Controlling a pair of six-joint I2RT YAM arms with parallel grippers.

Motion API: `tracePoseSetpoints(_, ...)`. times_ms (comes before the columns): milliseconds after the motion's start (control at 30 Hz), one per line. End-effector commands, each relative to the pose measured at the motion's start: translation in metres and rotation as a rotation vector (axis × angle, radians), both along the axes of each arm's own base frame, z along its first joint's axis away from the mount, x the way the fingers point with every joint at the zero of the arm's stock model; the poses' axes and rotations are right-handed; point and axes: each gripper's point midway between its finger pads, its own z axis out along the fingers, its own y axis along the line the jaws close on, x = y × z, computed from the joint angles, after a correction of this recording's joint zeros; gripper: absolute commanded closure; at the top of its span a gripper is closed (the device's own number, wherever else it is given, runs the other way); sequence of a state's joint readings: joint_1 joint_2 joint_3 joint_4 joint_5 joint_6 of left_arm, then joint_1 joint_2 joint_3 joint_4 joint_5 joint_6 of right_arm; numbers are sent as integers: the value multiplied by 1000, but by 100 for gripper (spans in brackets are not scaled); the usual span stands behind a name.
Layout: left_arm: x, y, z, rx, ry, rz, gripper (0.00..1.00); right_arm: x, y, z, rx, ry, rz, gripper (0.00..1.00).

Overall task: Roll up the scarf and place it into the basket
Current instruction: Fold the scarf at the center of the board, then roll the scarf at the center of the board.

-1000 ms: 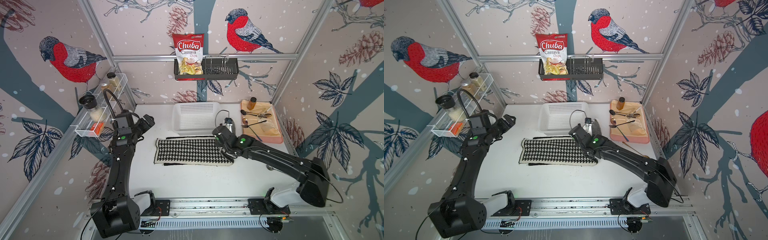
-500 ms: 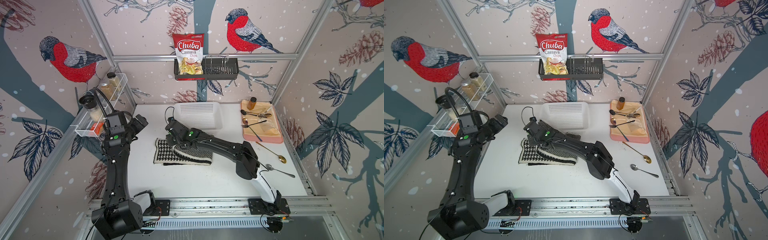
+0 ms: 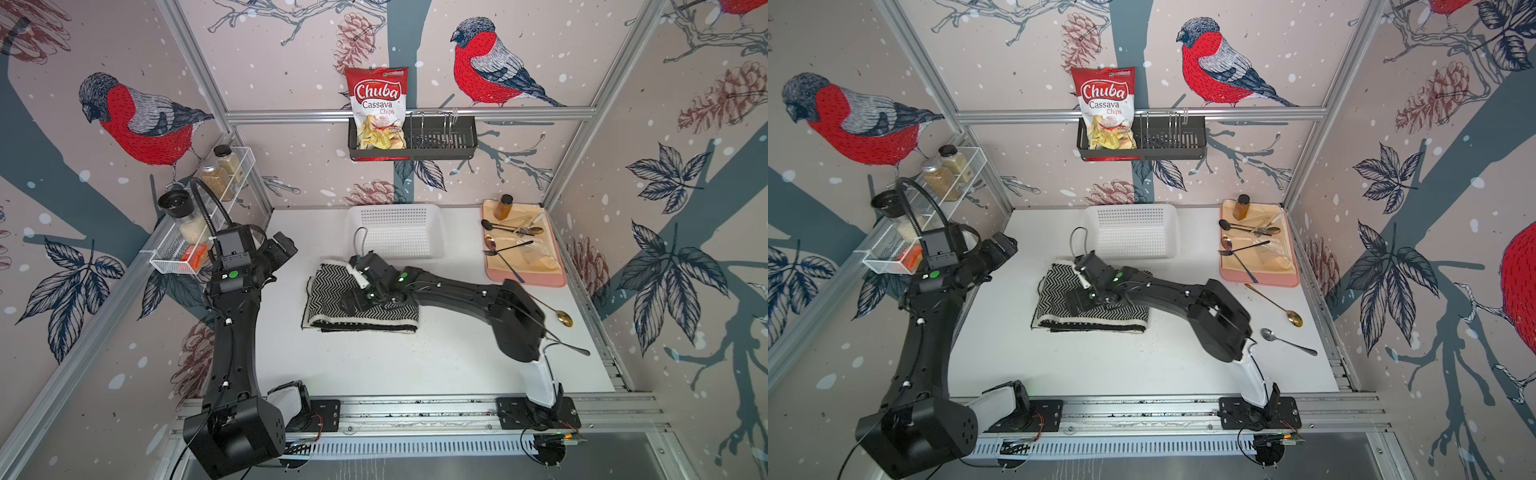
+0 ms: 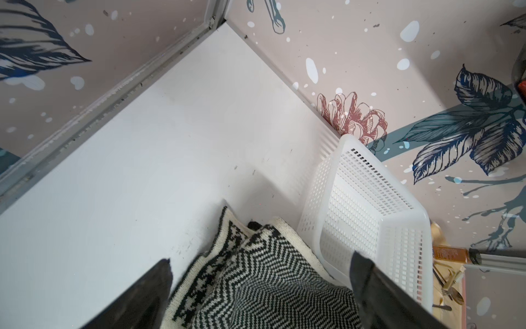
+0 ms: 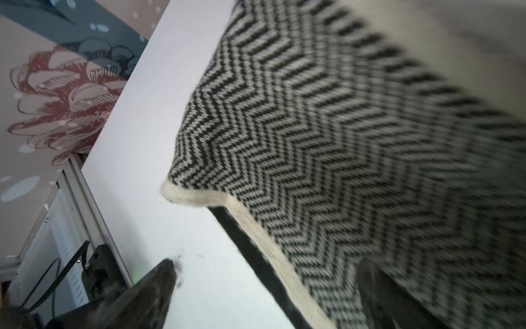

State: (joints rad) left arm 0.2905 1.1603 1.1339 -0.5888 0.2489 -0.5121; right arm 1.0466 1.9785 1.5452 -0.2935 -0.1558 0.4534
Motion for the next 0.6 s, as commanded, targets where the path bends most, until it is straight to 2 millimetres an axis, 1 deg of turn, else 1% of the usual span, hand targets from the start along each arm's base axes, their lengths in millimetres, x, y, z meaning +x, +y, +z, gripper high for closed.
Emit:
tracePoseSetpoints(0, 6, -16, -8, -32, -11, -90, 1, 19, -11, 25, 149, -45, -83, 1)
tracePoseSetpoints(33, 6, -19, -14, -40, -5, -103, 1, 19, -19, 13, 128, -25, -95, 6)
tracePoseSetpoints(100, 4, -24, -21, -53, 2, -115, 1, 16, -27, -12, 92, 21, -96, 21)
tracePoseSetpoints(133, 3, -25, -24, -62, 1, -118, 1, 14, -27, -23, 81, 36, -95, 36)
tracePoseSetpoints(200, 3, -31, -25, -75, -10, -130, 1, 9, -27, -42, 69, 72, -87, 70)
tracePoseSetpoints(233, 3, -34, -24, -78, -16, -136, 1, 7, -27, -53, 61, 91, -87, 84)
tracePoseSetpoints(267, 3, -38, -24, -81, -22, -144, 2, 4, -27, -61, 48, 104, -84, 95)
tracePoseSetpoints(300, 4, -42, -25, -81, -22, -152, 6, 1, -27, -68, 35, 110, -80, 100)
tracePoseSetpoints(367, 6, -49, -24, -82, -31, -169, 20, -8, -30, -83, 6, 139, -77, 100)
tracePoseSetpoints(400, 7, -53, -21, -84, -42, -181, 33, -14, -33, -89, -12, 156, -70, 100)
tracePoseSetpoints(433, 6, -58, -31, -96, -27, -196, 50, -21, -39, -98, -50, 170, -68, 100)
tracePoseSetpoints(467, 6, -65, -35, -108, -23, -214, 66, -30, -46, -105, -90, 183, -63, 100)
tracePoseSetpoints(500, 5, -70, -40, -122, -14, -226, 77, -37, -54, -111, -124, 196, -62, 100)
tracePoseSetpoints(567, 2, -88, -55, -157, 14, -267, 90, -57, -80, -124, -186, 234, -70, 100)
